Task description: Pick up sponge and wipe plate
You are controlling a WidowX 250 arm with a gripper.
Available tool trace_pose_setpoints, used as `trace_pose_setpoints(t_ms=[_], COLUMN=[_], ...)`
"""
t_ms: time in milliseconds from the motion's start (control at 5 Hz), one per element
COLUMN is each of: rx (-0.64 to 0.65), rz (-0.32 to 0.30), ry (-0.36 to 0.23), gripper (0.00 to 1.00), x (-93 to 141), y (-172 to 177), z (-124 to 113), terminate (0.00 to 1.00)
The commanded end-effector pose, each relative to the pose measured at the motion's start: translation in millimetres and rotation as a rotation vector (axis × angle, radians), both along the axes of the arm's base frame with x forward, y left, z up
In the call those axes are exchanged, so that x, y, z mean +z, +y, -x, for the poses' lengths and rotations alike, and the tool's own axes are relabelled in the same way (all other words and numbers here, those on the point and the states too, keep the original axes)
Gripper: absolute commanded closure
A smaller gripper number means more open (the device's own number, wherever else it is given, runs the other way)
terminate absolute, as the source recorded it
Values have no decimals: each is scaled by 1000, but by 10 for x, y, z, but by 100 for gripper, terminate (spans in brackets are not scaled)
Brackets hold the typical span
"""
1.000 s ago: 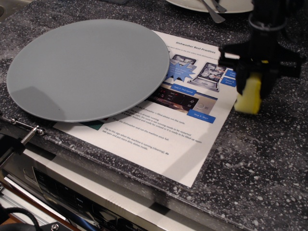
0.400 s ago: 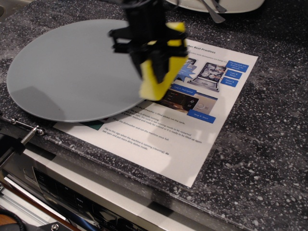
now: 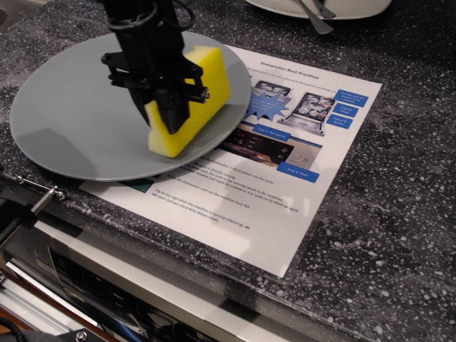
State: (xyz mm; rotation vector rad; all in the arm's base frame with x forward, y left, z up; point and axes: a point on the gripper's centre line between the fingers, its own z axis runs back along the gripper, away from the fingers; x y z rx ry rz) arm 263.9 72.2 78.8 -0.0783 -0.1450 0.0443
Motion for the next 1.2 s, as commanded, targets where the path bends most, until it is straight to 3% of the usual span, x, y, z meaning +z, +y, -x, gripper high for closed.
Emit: trace_pose_setpoints(t_ms=[0, 400, 600, 1000], rx=[-1, 80, 102, 99], rz=[-20, -58, -118, -206], ry=[-43, -91, -116, -70], gripper=[100, 100, 100, 100], x=[-92, -92, -168, -108], y=[121, 500, 651, 1024], z=[-132, -331, -446, -473], terminate=[0, 0, 0, 0])
